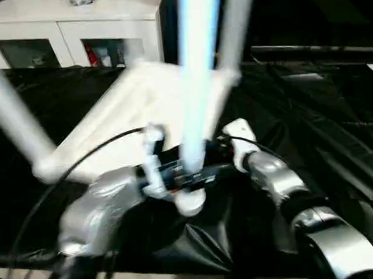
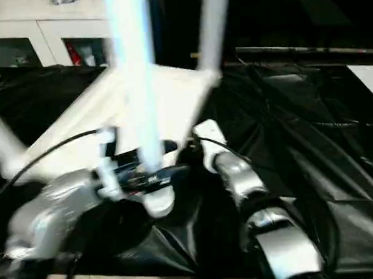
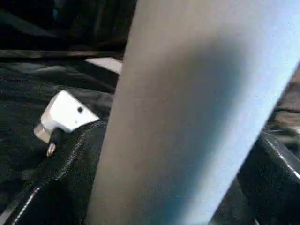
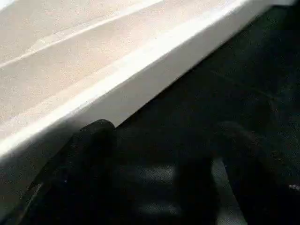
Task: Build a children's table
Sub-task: Rotate table base
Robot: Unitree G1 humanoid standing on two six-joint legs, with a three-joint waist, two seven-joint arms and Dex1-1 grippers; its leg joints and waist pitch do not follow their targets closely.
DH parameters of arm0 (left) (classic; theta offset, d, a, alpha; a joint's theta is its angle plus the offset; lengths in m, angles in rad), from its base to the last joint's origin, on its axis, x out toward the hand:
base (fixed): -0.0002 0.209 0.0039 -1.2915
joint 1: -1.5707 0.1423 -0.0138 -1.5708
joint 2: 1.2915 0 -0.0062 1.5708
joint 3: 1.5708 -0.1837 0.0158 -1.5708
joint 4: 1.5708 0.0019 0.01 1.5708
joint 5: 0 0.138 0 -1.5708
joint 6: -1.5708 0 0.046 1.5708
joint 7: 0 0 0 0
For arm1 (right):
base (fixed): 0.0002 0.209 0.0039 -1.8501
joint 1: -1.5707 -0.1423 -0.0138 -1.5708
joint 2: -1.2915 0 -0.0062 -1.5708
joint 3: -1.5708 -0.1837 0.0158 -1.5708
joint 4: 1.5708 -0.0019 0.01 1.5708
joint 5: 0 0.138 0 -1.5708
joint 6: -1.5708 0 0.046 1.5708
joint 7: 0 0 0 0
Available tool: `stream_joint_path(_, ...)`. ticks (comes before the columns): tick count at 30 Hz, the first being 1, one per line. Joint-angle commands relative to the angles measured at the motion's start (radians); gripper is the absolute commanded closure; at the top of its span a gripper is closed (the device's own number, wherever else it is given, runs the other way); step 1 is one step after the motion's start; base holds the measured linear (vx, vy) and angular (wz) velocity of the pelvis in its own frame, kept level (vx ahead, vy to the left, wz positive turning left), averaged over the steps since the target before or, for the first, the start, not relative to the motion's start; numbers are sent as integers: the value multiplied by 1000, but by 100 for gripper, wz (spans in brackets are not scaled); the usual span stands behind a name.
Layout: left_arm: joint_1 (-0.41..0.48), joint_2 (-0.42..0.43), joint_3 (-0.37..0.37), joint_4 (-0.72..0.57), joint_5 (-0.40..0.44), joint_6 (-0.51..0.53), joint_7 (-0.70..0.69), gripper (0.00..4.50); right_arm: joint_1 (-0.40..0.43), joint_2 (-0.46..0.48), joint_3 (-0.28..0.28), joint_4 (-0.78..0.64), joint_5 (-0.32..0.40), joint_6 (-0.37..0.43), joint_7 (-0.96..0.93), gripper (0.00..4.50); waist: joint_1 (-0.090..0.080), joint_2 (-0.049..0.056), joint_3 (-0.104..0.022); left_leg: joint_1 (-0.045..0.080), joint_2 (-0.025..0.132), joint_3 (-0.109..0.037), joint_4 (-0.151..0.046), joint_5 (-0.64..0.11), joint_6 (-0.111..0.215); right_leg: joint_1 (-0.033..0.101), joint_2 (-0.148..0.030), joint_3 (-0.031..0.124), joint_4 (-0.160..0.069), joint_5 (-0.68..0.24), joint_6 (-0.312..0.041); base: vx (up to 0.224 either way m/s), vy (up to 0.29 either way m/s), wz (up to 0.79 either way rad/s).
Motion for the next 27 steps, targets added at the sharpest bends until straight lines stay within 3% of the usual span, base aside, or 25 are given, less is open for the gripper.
stream_joint_path(1, -18, -8, -22, 25, 32, -23, 28, 11, -21, 26, 16, 7, -5, -15, 25, 65, 6, 1, -73, 3, 12, 0, -64, -124, 24, 53, -56, 38, -66, 51, -244, 0, 0, 0)
stream_joint_path(7, -38, -8, -33, 97, 124, -83, 84, 11, -36, 13, -4, 55, -8, -46, 8, 65, 12, 2, -72, 10, 16, 1, -65, -152, 23, 48, -57, 39, -70, 23, -249, 0, 0, 0)
stream_joint_path(11, -29, 71, -36, 131, 203, -136, 85, 11, -39, -40, -25, 59, -6, -57, 8, 65, 15, 0, -72, 10, 15, 0, -67, -161, 21, 48, -59, 39, -71, -9, -232, 0, 0, 0)
stream_joint_path(15, 2, 186, -38, 123, 201, -147, -36, 11, -29, -108, -24, 24, 0, -74, 117, 65, 22, -6, -73, 9, 15, 1, -65, -156, 24, 47, -59, 38, -70, -17, -234, 0, 0, 0)
stream_joint_path(16, 7, 201, -37, 121, 197, -144, -54, 11, -26, -118, -21, 16, 0, -78, 142, 65, 19, -6, -73, 5, 13, 1, -65, -150, 27, 49, -57, 37, -66, -11, -231, 0, 0, 0)
stream_joint_path(19, 15, 254, -37, 125, 189, -125, -116, 11, -4, -164, 8, -29, -7, -100, 259, 65, 20, -5, -73, 6, 14, 4, -61, -132, 40, 46, -55, 37, -65, 10, -241, 0, 0, 0)
stream_joint_path(21, 13, 291, -48, 141, 210, -133, -143, 36, 26, -203, 44, -83, -14, -121, 372, 65, 23, -6, -72, 5, 14, 5, -60, -130, 50, 46, -56, 38, -65, 15, -244, 0, 0, 0)
stream_joint_path(22, -4, 331, -76, 193, 269, -184, -160, 45, 82, -266, 94, -186, -8, -135, 533, 65, 28, -1, -70, 7, 15, 4, -61, -151, 57, 44, -53, 36, -71, -5, -240, 0, 0, 0)
stream_joint_path(25, -38, 364, -111, 265, 325, -238, -184, 75, 148, -347, 145, -322, 14, -122, 694, 65, 43, -5, -72, 10, 15, 4, -58, -151, 74, 44, -50, 39, -71, 5, -201, 0, 0, 0)
stream_joint_path(27, -53, 370, -121, 288, 333, -249, -200, 85, 164, -371, 151, -366, 28, -102, 728, 65, 50, -5, -73, 11, 16, 3, -60, -148, 66, 43, -53, 38, -72, -6, -221, 0, 0, 0)
